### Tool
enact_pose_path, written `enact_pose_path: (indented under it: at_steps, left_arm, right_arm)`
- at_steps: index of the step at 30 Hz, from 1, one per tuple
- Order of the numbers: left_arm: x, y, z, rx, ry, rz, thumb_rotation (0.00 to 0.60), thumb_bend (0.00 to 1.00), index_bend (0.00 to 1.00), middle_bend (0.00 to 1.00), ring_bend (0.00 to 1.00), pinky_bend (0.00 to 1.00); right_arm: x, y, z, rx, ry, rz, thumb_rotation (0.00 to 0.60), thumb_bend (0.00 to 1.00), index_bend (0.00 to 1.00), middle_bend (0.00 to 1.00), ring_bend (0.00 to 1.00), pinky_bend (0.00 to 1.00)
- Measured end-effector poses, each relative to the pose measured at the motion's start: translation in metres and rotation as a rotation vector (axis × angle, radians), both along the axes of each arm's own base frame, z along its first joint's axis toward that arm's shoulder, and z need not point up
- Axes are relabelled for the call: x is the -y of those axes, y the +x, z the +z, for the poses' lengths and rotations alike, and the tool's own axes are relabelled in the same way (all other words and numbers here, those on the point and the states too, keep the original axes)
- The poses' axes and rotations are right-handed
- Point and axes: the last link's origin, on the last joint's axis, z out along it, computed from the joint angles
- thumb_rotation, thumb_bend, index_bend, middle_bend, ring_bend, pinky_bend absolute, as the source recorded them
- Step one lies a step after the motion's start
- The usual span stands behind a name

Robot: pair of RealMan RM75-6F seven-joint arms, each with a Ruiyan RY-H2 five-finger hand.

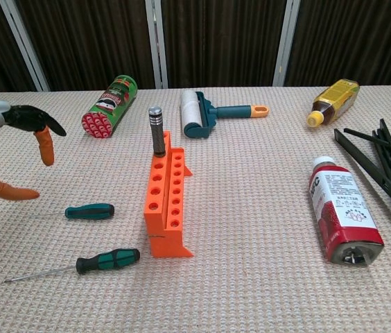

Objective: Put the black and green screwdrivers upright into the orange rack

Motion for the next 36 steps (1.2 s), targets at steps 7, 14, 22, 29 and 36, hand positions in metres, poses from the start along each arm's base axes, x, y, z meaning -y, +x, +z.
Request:
enact_pose_path:
  at_steps: [7, 14, 22, 29, 36]
  left_arm:
    - [0.016, 0.005, -0.016, -0.023, -0.075, -0.026, 0.600, 0.19, 0.46, 0.12, 0.00, 0.00]
    - [0.028, 0.014, -0.031, -0.058, -0.099, -0.053, 0.600, 0.19, 0.44, 0.08, 0.00, 0.00]
    - [0.037, 0.014, -0.048, -0.084, -0.113, -0.029, 0.600, 0.19, 0.44, 0.03, 0.00, 0.00]
    - [0.038, 0.010, -0.066, -0.074, -0.112, 0.033, 0.600, 0.25, 0.41, 0.01, 0.00, 0.00]
    - [0.036, 0.012, -0.084, -0.080, -0.118, 0.053, 0.600, 0.26, 0.42, 0.01, 0.00, 0.00]
  right_arm:
    - [-0.002, -0.001, 0.001, 0.003, -0.004, -0.004, 0.600, 0.00, 0.01, 0.08, 0.00, 0.00]
    - [-0.005, -0.002, 0.003, 0.003, -0.011, -0.005, 0.600, 0.00, 0.01, 0.07, 0.00, 0.00]
    - [-0.006, -0.004, 0.003, 0.005, -0.010, -0.005, 0.600, 0.00, 0.01, 0.07, 0.00, 0.00]
    - [-0.007, -0.005, 0.003, 0.006, -0.012, -0.010, 0.600, 0.00, 0.01, 0.08, 0.00, 0.00]
    - [-0.008, -0.007, 0.003, 0.010, -0.013, -0.016, 0.600, 0.00, 0.01, 0.08, 0.00, 0.00]
